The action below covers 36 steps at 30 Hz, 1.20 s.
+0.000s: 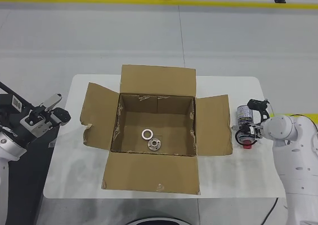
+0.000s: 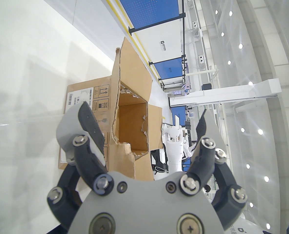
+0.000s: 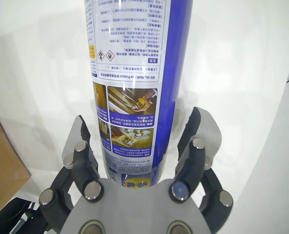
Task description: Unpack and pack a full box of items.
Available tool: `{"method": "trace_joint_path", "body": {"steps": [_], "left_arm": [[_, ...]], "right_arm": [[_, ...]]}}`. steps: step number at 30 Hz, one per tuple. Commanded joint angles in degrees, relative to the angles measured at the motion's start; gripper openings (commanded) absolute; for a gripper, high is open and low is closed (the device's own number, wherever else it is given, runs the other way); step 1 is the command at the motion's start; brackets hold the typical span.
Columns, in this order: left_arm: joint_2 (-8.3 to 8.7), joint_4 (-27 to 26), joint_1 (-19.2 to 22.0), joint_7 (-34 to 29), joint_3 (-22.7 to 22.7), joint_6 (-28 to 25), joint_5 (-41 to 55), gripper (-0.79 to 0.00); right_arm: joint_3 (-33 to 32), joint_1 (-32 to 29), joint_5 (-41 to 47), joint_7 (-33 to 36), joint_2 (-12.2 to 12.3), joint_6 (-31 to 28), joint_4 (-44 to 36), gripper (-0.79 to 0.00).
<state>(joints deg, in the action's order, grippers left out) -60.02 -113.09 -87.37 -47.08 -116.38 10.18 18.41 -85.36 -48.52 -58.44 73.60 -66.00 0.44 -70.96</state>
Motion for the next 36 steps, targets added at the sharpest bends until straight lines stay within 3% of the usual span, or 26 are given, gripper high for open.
{"method": "trace_joint_path", "body": {"steps": [1,14,20,25,31,36], "left_arm": [[0.0,0.0,0.0,0.0,0.0,0.0,0.0,0.0],[0.0,0.0,0.0,0.0,0.0,0.0,0.0,0.0],[0.0,0.0,0.0,0.0,0.0,0.0,0.0,0.0],[0.0,0.0,0.0,0.0,0.0,0.0,0.0,0.0],[0.0,0.0,0.0,0.0,0.0,0.0,0.0,0.0],[0.0,0.0,0.0,0.0,0.0,0.0,0.0,0.0]], "right_arm": [[-0.1,-0.4,0.0,-0.1,0.1,0.2,-0.6,0.0],[-2.0,-3.0,-2.0,0.2,1.2,2.3,-9.0,0.0],[-3.3,-4.9,-4.3,-1.5,1.6,5.3,-19.8,0.0],[-3.1,-6.0,-2.9,-3.7,1.5,6.9,-33.4,0.0],[3.7,-5.1,1.4,-4.5,0.9,5.3,-47.1,0.0],[14.3,-0.6,4.6,-2.9,0.0,2.6,-50.2,0.0]]}}
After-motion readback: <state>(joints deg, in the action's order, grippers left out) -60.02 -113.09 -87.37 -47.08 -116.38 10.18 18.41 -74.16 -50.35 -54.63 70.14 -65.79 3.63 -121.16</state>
